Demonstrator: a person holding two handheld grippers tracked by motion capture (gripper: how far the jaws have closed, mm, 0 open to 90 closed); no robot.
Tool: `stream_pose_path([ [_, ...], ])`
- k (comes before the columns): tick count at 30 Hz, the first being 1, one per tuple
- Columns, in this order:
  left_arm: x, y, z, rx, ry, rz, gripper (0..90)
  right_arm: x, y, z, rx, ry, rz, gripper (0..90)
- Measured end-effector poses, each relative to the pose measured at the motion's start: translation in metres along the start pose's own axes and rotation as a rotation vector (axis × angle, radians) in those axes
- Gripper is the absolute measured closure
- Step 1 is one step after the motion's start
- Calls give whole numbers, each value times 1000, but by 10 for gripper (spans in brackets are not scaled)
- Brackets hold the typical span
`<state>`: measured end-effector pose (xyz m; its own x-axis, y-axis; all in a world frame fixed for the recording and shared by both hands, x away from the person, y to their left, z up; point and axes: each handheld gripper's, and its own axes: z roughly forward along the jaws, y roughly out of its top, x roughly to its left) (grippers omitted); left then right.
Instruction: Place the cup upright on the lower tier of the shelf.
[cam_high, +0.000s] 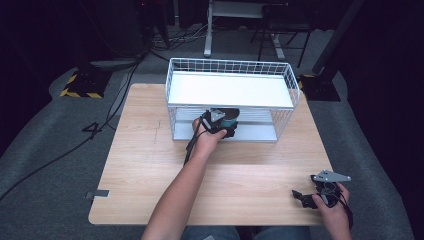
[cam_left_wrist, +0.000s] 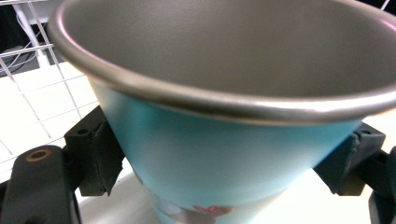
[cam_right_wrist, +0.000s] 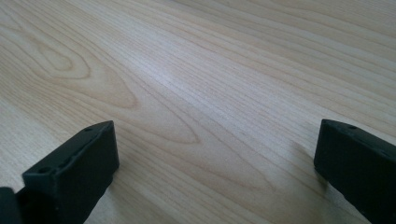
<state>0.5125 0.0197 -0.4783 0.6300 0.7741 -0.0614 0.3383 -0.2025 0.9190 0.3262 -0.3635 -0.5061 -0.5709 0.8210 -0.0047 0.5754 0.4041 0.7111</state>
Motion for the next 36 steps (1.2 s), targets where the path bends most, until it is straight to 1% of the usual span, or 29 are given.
stream_pose_path([
  [2,0,-1,-3,1,-4,-8,162,0,0,0,0,0,0,1],
  [3,0,0,-5,20,7,-14,162,0,0,0,0,0,0,1],
  [4,-1,0,-8,28,16,-17,154,0,0,0,0,0,0,1],
  [6,-1,1,-13,32,18,-4,157,0,0,0,0,0,0,1],
  [9,-2,2,-19,12,9,-19,156,0,0,0,0,0,0,1],
  [11,-2,2,-23,13,3,-23,154,0,0,0,0,0,0,1],
  [13,-2,2,-28,16,-2,-15,154,0,0,0,0,0,0,1],
  [14,-3,2,-30,9,0,-26,154,0,0,0,0,0,1,1],
  [15,-3,1,-34,14,-5,-18,154,0,0,0,0,0,0,1],
  [19,-3,0,-45,11,-4,-11,155,0,0,0,0,0,0,1],
  [22,-4,-1,-56,16,-6,4,155,0,0,0,0,1,0,1],
  [25,-5,-2,-69,12,-9,8,156,0,0,0,0,1,0,1],
  [26,-6,-3,-74,9,-9,4,155,0,0,0,0,1,-1,1],
  [28,-6,-3,-82,9,-14,14,156,0,0,0,0,4,-4,1],
  [34,-8,-3,-112,-3,-15,24,161,-1,0,0,0,5,-5,1],
  [35,-8,-3,-118,-2,-14,34,163,-1,0,0,-1,6,-5,1],
  [36,-8,-3,-124,5,-17,34,167,-1,0,0,0,5,-5,1],
])
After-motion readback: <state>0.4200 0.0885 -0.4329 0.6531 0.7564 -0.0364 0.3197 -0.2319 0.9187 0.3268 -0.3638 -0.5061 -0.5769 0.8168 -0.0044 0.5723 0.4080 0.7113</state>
